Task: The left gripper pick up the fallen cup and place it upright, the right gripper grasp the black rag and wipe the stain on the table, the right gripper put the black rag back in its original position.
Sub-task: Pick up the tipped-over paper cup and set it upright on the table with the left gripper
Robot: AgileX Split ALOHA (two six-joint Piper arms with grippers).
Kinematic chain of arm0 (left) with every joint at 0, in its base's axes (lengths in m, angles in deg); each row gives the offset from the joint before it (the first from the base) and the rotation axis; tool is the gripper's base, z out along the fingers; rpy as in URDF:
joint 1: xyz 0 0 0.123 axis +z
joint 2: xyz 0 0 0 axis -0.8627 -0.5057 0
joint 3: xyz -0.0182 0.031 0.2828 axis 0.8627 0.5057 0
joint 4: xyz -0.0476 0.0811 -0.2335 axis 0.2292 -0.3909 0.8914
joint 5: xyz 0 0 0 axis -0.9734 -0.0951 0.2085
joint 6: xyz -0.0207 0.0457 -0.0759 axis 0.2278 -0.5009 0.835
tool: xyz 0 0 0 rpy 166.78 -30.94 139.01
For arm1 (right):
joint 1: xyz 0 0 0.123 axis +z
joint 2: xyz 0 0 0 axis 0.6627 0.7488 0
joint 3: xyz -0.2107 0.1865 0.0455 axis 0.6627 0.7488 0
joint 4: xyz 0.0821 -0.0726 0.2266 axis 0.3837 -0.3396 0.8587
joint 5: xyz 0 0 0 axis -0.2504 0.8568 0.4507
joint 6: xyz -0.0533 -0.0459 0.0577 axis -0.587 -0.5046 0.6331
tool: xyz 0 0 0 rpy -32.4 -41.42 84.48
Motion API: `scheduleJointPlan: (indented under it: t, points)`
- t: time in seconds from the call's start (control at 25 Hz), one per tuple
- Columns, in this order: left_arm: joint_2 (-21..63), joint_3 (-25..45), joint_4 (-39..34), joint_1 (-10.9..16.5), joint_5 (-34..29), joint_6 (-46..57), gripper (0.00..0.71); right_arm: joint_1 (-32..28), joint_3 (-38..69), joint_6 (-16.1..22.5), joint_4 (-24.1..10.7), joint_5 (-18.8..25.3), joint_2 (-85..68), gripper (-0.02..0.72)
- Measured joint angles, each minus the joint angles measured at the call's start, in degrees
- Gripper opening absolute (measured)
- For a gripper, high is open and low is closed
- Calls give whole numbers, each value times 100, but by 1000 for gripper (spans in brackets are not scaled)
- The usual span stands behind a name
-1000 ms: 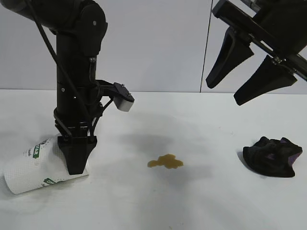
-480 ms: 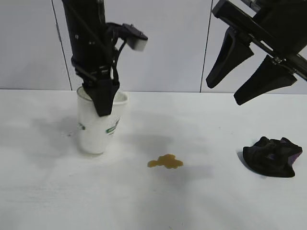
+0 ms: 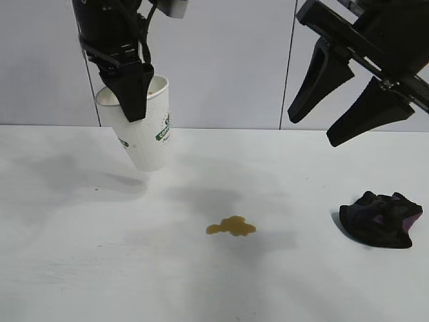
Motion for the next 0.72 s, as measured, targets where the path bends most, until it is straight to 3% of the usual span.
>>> scheduleJointPlan:
  t: [0.36, 0.48, 0.72]
  points:
    - [24, 0, 326, 1012, 0, 303, 582, 0, 0, 0, -4, -6, 0, 370]
    - [24, 0, 212, 1169, 0, 390, 582, 0, 0, 0, -4, -68, 0, 370]
    - [24, 0, -426, 1198, -5, 668, 582, 0, 0, 0, -4, -99, 0, 370]
